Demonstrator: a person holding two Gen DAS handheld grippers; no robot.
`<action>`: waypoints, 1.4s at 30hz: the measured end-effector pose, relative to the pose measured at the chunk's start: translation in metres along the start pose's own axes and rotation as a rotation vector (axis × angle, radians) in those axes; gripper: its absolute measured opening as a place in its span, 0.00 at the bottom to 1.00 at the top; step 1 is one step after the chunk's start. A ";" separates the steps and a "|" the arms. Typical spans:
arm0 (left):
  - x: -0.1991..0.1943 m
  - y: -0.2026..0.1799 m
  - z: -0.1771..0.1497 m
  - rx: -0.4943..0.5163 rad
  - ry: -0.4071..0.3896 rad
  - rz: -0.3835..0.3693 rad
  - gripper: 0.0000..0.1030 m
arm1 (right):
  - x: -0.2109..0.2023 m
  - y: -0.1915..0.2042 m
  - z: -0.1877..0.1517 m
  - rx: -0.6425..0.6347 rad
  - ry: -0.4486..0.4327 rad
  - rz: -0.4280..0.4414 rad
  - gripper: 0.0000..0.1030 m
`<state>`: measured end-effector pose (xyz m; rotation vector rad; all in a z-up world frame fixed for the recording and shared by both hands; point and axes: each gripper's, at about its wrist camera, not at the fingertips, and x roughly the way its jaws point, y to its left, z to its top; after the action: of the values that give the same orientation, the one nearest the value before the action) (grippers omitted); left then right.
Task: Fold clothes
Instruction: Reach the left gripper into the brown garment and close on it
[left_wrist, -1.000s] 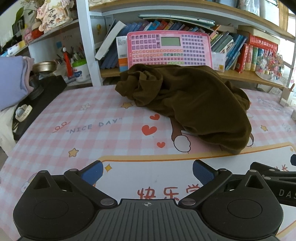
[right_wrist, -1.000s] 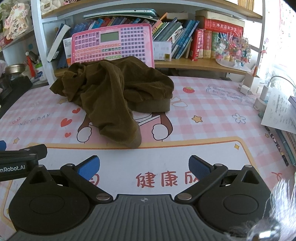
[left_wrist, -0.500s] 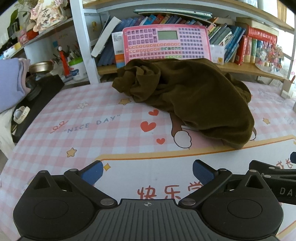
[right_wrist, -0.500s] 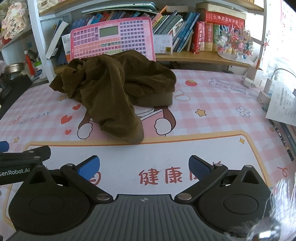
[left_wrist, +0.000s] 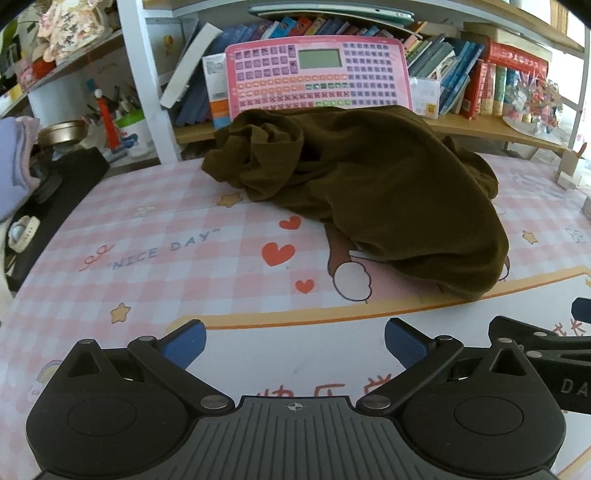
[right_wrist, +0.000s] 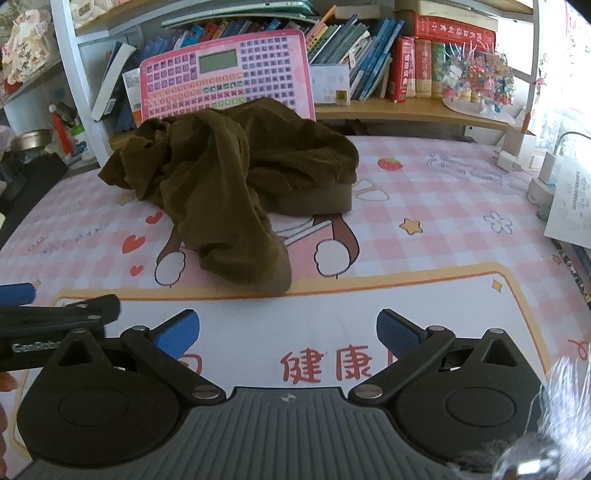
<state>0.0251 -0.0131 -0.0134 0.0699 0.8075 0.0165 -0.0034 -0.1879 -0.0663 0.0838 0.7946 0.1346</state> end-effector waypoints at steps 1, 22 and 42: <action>0.001 -0.001 0.001 0.003 0.002 -0.004 1.00 | 0.000 -0.001 0.001 0.001 -0.006 0.003 1.00; 0.027 -0.049 0.081 -0.071 -0.041 -0.416 0.93 | -0.023 -0.079 0.023 0.415 -0.136 0.075 0.98; -0.003 0.087 0.026 -0.520 -0.029 -0.253 0.04 | -0.011 -0.094 0.035 0.358 -0.078 0.167 0.98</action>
<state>0.0429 0.0719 0.0127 -0.5216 0.7573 -0.0140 0.0222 -0.2829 -0.0461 0.4919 0.7266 0.1449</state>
